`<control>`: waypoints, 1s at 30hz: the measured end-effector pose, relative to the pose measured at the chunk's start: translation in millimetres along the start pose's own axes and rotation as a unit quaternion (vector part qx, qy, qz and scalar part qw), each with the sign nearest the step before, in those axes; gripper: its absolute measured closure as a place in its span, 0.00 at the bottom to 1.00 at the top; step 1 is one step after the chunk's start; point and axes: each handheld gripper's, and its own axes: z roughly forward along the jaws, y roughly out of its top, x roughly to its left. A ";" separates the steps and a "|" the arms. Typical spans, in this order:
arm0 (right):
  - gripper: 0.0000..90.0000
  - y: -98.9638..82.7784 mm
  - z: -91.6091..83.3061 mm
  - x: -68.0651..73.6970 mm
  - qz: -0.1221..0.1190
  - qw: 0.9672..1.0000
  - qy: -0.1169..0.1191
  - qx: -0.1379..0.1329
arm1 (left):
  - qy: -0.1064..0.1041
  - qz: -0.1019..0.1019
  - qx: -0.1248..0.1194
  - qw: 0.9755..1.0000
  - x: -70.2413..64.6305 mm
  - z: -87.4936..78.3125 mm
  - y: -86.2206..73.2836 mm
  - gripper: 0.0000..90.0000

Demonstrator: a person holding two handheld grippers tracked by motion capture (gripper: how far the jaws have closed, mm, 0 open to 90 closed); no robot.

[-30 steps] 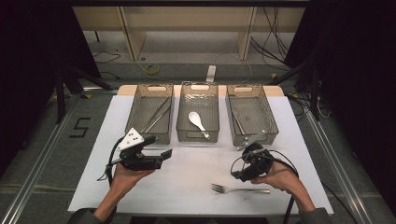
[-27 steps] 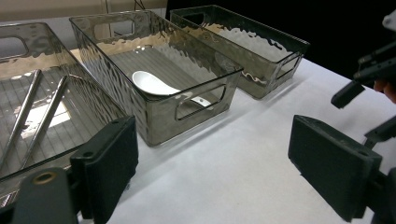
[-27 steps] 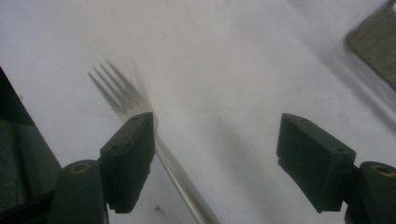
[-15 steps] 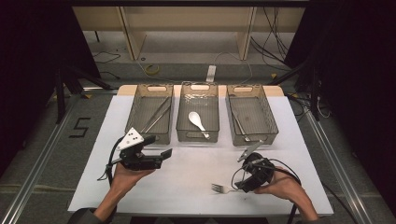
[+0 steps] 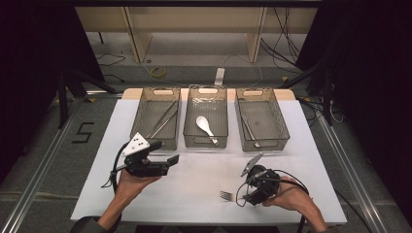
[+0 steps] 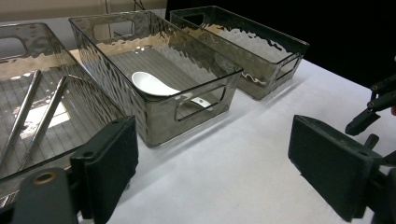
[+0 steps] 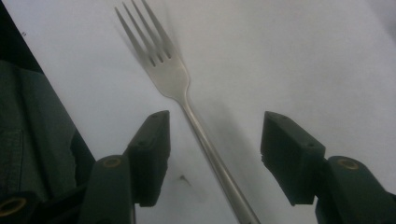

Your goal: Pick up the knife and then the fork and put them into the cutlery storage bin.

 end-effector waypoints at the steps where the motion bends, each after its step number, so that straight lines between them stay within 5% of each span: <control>1: 0.51 0.2 1.1 0.8 -0.003 1.000 0.001 0.003 | 0.000 0.001 0.001 1.000 0.0 -0.1 0.0 0.17; 10: 0.65 -2.0 11.4 -0.5 -0.017 1.000 0.003 0.024 | -0.001 0.002 0.001 1.000 -0.5 0.0 0.1 0.17; 30: 0.78 -3.5 23.1 1.8 -0.032 0.998 -0.001 0.052 | -0.001 0.005 0.002 1.000 -1.6 0.2 0.1 0.17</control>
